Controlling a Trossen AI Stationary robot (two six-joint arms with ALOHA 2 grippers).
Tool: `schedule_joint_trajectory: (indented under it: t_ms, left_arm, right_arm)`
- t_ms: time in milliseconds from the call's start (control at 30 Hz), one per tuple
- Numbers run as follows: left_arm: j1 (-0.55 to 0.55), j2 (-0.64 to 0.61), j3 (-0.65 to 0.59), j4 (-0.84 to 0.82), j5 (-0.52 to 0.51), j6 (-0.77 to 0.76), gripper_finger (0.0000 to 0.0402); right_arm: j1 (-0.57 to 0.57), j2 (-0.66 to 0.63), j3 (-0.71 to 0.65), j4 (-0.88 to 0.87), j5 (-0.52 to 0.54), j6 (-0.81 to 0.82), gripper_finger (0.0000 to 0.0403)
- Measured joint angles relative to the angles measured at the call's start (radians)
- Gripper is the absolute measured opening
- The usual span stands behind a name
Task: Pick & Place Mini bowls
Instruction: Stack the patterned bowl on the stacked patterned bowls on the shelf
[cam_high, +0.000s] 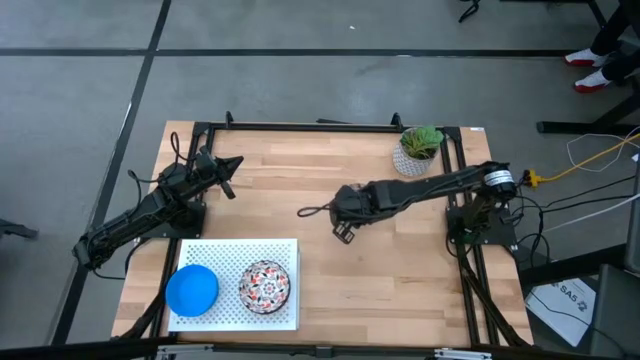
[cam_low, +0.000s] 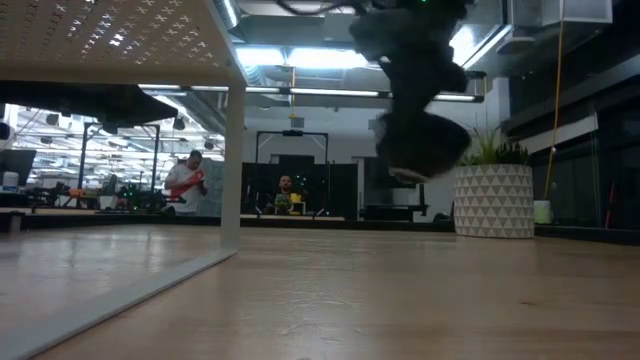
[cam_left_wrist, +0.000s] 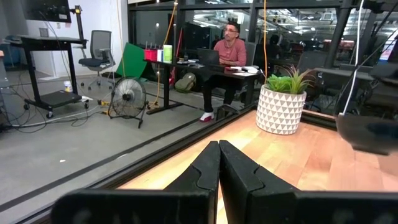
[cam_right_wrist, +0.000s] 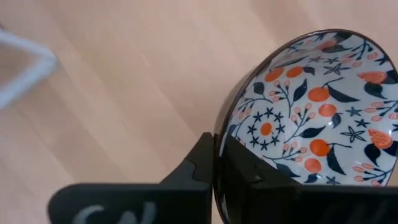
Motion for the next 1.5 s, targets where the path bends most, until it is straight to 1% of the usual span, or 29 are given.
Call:
schedule_joint_trajectory:
  t_ms: [200, 367, 533, 600, 700, 767, 933, 1133, 1300, 1500]
  left_arm:
    - [0.000, 0.000, 0.000, 0.000, 0.000, 0.000, 0.0004]
    - [0.000, 0.000, 0.000, 0.000, 0.000, 0.000, 0.0004]
    - [0.000, 0.000, 0.000, 0.000, 0.000, 0.000, 0.0004]
    - [0.000, 0.000, 0.000, 0.000, 0.000, 0.000, 0.0004]
    - [0.000, 0.000, 0.000, 0.000, 0.000, 0.000, 0.0004]
    - [0.000, 0.000, 0.000, 0.000, 0.000, 0.000, 0.0004]
    - [0.000, 0.000, 0.000, 0.000, 0.000, 0.000, 0.0004]
    - [0.000, 0.000, 0.000, 0.000, 0.000, 0.000, 0.0004]
    - [0.000, 0.000, 0.000, 0.000, 0.000, 0.000, 0.0004]
    - [0.000, 0.000, 0.000, 0.000, 0.000, 0.000, 0.0004]
  right_arm:
    - [-0.023, 0.000, 0.122, -0.002, 0.081, -0.060, 0.0014]
    - [-0.042, 0.000, 0.227, -0.004, 0.094, -0.125, 0.0014]
    - [-0.045, 0.000, 0.313, -0.002, 0.149, -0.193, 0.0014]
    - [-0.045, 0.000, 0.341, 0.014, 0.152, -0.255, 0.0014]
    - [-0.045, 0.000, 0.367, 0.055, 0.151, -0.407, 0.0015]
    - [-0.044, 0.000, 0.373, 0.100, 0.143, -0.502, 0.0015]
    - [-0.040, 0.000, 0.377, 0.228, 0.086, -0.720, 0.0015]
    - [-0.027, 0.000, 0.377, 0.374, 0.052, -0.906, 0.0015]
    - [-0.028, 0.000, 0.377, 0.469, -0.025, -0.965, 0.0015]
    - [-0.028, 0.000, 0.377, 0.546, -0.079, -0.968, 0.0016]
